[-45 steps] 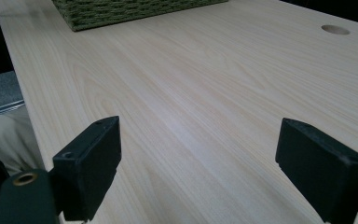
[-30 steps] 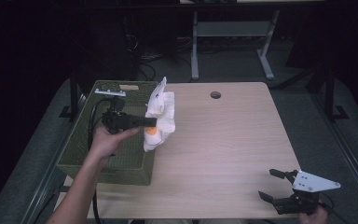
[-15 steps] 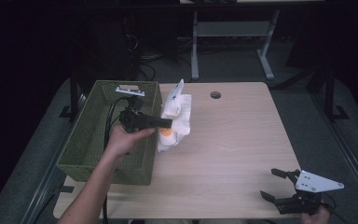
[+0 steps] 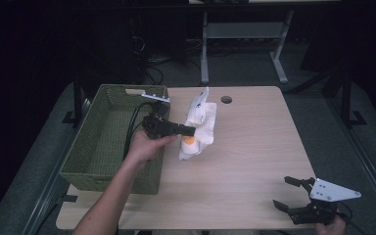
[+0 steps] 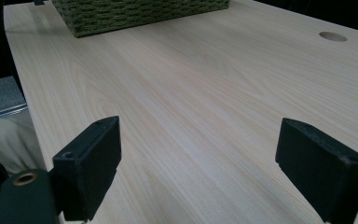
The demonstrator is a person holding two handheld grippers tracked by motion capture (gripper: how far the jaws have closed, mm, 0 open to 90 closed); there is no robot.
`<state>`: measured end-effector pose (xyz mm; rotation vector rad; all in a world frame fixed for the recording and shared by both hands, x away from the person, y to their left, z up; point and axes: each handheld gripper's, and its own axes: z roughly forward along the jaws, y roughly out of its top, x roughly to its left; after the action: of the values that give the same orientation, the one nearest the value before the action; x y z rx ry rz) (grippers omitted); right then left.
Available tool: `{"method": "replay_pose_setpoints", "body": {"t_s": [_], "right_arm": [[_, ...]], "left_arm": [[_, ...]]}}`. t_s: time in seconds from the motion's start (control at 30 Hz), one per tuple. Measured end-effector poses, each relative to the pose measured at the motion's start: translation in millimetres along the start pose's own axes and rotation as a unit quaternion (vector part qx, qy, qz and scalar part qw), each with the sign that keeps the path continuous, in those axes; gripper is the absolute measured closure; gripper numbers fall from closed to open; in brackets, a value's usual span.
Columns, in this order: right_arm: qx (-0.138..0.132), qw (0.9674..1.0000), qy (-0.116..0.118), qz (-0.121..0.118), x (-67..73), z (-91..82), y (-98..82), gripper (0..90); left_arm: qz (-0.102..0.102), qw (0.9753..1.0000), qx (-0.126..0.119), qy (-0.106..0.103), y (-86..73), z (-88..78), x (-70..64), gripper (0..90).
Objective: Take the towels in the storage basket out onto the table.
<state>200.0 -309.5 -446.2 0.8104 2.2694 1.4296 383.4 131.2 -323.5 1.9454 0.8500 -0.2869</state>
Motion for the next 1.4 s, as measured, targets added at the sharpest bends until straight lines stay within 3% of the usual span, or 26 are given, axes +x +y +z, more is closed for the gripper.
{"method": "replay_pose_setpoints", "body": {"t_s": [0.43,1.1,1.4], "right_arm": [[-0.005,1.0,0.002,-0.002,0.3,-0.7,0.5,13.8],[-0.006,1.0,0.006,-0.001,1.5,-1.3,0.7,13.8],[-0.009,0.9999,0.005,-0.002,1.3,-0.8,0.8,13.8]], "left_arm": [[0.006,0.9999,0.012,-0.004,2.2,27.8,-3.8,75.3],[-0.01,0.9996,0.028,-0.002,3.5,74.7,0.1,75.0],[-0.017,0.999,0.037,0.016,1.7,94.1,6.7,75.0]]}}
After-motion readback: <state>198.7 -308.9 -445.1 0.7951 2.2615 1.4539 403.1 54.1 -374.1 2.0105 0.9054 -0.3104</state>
